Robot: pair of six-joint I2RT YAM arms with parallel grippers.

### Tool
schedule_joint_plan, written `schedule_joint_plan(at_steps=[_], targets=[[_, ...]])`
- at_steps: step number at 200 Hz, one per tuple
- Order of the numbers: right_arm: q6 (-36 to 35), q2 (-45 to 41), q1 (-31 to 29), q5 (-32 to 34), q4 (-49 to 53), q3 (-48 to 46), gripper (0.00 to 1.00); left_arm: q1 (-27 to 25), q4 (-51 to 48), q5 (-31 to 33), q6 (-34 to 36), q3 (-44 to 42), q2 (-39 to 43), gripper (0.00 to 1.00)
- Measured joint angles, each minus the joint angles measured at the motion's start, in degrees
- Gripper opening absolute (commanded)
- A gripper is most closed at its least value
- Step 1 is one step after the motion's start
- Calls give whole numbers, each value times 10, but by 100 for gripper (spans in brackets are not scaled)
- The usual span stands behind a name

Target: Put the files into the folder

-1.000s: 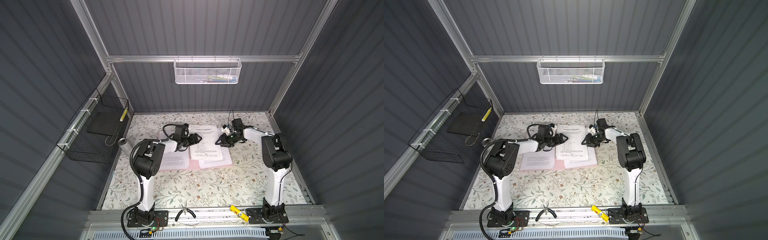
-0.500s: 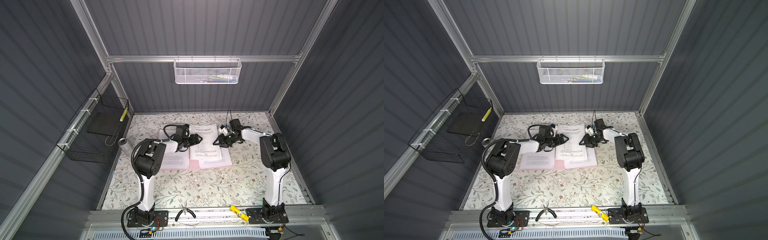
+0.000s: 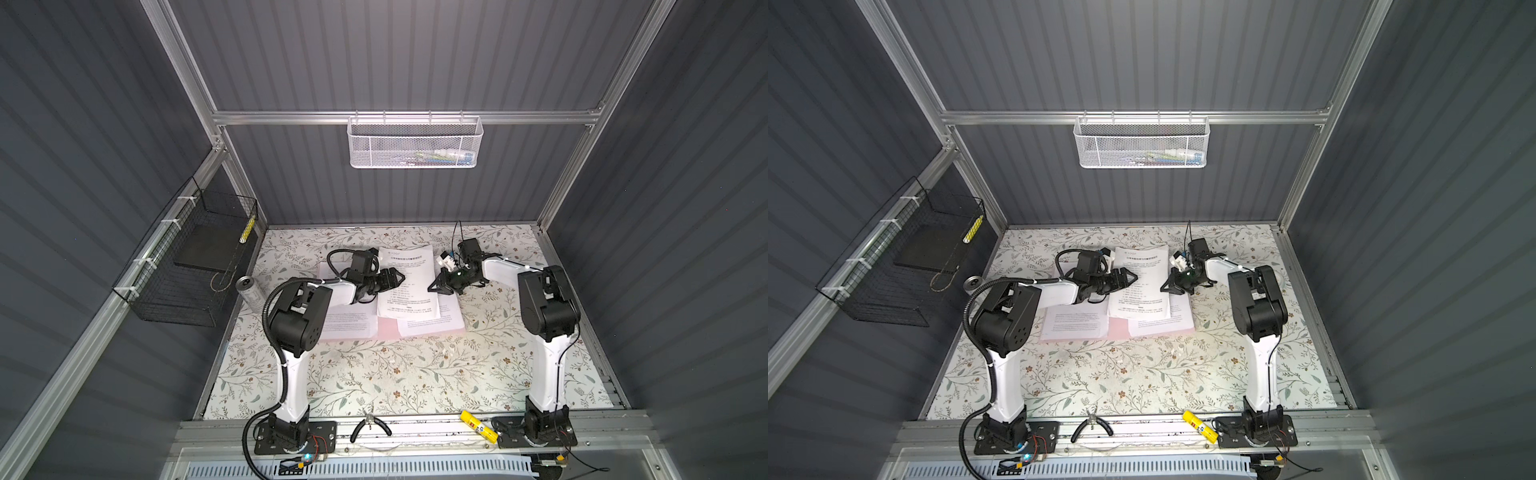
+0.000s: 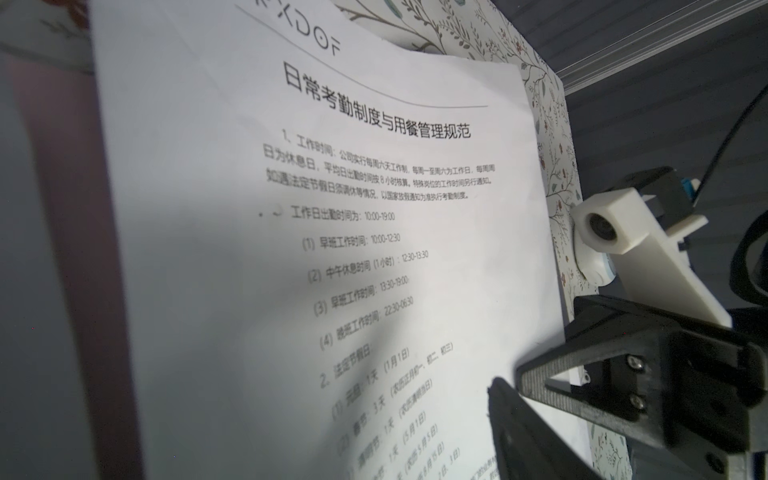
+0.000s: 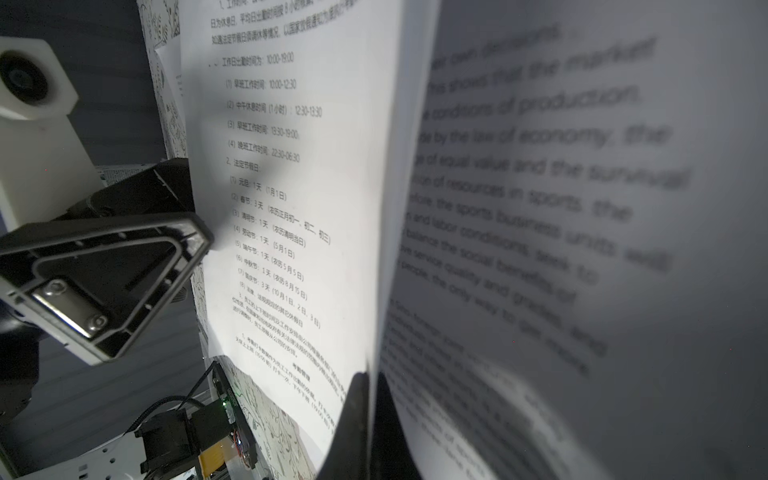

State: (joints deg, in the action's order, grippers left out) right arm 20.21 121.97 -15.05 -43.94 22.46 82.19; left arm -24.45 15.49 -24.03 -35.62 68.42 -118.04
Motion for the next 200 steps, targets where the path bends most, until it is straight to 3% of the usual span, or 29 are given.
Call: schedule_joint_plan(at_steps=[85, 200], targets=[[-39, -117, 31, 24, 78, -10, 0, 0, -42, 24, 33, 0, 65, 81], [-119, -115, 70, 55, 198, -35, 0, 1, -70, 37, 65, -3, 84, 81]])
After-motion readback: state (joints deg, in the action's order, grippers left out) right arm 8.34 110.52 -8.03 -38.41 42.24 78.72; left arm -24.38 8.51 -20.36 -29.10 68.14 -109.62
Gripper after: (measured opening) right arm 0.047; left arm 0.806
